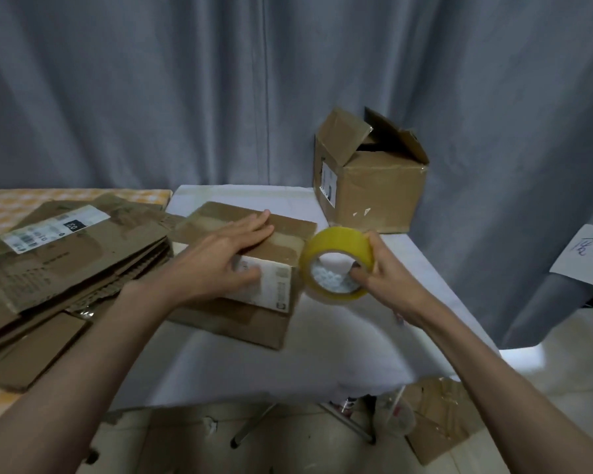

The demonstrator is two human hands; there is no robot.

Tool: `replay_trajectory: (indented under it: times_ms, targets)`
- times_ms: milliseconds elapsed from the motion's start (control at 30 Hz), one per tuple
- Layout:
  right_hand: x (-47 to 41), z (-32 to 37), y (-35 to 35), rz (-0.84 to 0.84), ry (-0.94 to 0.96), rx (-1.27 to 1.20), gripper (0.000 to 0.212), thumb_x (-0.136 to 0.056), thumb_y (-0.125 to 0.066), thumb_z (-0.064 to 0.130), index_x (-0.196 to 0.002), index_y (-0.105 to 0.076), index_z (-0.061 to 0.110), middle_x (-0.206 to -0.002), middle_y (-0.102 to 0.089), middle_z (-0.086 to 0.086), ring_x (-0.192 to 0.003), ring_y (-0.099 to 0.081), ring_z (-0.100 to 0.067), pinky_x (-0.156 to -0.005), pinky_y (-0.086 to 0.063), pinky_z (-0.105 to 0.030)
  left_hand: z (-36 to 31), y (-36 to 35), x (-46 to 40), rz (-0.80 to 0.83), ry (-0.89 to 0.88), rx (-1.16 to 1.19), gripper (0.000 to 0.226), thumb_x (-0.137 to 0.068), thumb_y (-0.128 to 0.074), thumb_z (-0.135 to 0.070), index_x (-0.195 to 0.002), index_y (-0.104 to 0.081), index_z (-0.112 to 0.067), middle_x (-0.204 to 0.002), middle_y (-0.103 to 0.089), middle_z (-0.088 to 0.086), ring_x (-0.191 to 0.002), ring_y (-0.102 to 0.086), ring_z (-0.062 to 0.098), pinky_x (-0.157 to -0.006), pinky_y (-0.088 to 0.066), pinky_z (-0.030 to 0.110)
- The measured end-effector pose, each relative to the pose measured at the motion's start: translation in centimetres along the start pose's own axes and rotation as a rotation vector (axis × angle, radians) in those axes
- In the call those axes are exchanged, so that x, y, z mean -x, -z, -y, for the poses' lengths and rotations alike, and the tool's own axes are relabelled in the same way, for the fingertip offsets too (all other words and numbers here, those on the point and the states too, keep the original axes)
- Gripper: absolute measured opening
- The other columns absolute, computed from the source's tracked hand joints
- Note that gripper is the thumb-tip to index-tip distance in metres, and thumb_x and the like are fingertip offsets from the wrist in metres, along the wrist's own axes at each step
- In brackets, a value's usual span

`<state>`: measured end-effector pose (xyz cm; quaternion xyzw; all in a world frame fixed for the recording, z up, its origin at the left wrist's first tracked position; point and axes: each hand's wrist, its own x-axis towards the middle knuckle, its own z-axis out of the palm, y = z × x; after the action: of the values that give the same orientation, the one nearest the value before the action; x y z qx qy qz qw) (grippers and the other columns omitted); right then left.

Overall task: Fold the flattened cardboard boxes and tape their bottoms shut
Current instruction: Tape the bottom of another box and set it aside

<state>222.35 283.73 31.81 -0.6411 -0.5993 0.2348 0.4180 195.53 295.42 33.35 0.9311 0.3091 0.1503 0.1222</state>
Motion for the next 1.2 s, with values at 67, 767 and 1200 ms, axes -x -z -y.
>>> replay_trajectory:
  times_ms: [67,767,1200]
  targets:
    - [0.2,0.5,-1.5,0.073,0.025,0.008,0.038,-0.089,-0.064,0.0,-0.112,-0.043,0.023,-0.091,-0.052,0.014,-0.078,-0.054,0.014,-0.066,-0.044,-0.011,-0.8,-0.8,-0.1,-0.014,0.019,0.022,0.076,-0.088,-0.026,-0.062,-0.158,-0.016,-0.032,-0.163,-0.006,-0.018,-0.15,-0.005,-0.002,-0.125,-0.006,0.032]
    - [0.4,0.1,-1.8,0.226,-0.047,0.313,0.04,-0.093,-0.068,0.028,-0.113,-0.037,0.014,-0.092,-0.052,0.006,-0.08,-0.054,-0.006,-0.059,-0.045,-0.017,-3.9,-2.4,-1.2,-0.155,0.231,-0.108,0.074,-0.097,-0.018,-0.067,-0.156,-0.028,-0.023,-0.164,-0.023,-0.003,-0.151,-0.016,0.011,-0.123,-0.007,0.035]
    - [0.4,-4.3,6.6,0.364,-0.374,0.552,0.018,-0.09,-0.069,0.022,-0.108,-0.066,0.023,-0.087,-0.074,0.0,-0.09,-0.065,-0.014,-0.068,-0.049,-0.02,-7.3,-4.8,-3.2,-0.241,0.438,-0.216,0.112,-0.077,-0.034,-0.088,-0.153,-0.027,-0.006,-0.164,-0.017,0.013,-0.152,-0.01,0.029,-0.124,-0.003,0.044]
